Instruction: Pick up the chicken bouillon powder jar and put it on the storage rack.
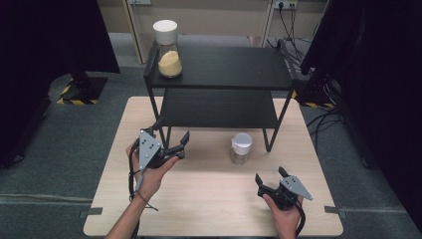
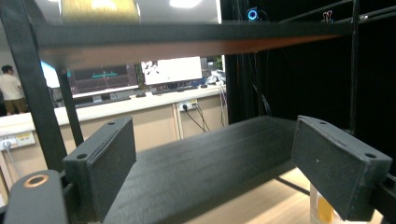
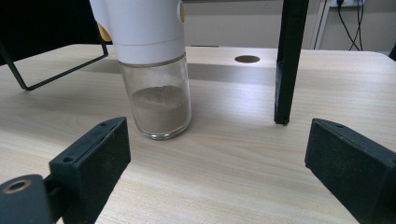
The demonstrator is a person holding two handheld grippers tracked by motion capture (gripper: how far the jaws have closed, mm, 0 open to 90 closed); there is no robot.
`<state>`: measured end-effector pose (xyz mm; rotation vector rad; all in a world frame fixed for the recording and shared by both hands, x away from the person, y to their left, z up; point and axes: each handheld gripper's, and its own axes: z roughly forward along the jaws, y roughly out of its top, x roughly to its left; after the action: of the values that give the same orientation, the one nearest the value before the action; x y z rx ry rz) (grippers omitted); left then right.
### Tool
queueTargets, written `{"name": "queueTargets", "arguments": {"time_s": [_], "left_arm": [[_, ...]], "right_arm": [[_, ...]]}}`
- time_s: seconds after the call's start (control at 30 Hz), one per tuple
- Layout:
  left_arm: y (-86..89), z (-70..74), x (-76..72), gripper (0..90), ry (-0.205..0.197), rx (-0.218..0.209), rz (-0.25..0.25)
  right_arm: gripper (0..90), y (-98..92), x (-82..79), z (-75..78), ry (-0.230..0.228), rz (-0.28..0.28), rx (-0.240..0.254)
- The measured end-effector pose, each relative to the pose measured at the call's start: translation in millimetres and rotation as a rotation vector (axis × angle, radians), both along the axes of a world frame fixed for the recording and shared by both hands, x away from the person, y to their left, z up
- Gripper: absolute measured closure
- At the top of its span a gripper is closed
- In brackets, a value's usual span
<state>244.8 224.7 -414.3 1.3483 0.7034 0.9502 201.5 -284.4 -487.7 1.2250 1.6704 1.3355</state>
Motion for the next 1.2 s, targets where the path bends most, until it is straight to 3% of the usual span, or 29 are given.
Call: {"name": "queueTargets", "arguments": {"time_s": [0.47,0.7,0.87,1.03,1.2], "left_arm": [[7.3,-45.8,-5.5,13.0,0.064,0.007,-0.002],[10.5,-65.7,-3.9,12.8,0.158,0.032,0.028],[13.9,-84.4,-1.1,12.4,0.226,0.017,0.037],[16.9,-98.0,-0.2,11.7,0.262,-0.016,0.041],[17.3,-101.5,0.4,11.5,0.276,-0.007,0.040]], "right_arm": [[7.1,0.5,-0.8,-0.6,-0.004,-0.003,0.000],[7.1,0.5,-0.7,-0.4,-0.003,-0.003,-0.001],[7.1,-0.1,-0.8,-0.7,-0.003,-0.003,0.003],[7.1,-0.5,-1.7,-1.7,-0.009,-0.002,0.008],[7.1,-1.0,-1.4,-1.6,-0.008,-0.001,0.008]]}}
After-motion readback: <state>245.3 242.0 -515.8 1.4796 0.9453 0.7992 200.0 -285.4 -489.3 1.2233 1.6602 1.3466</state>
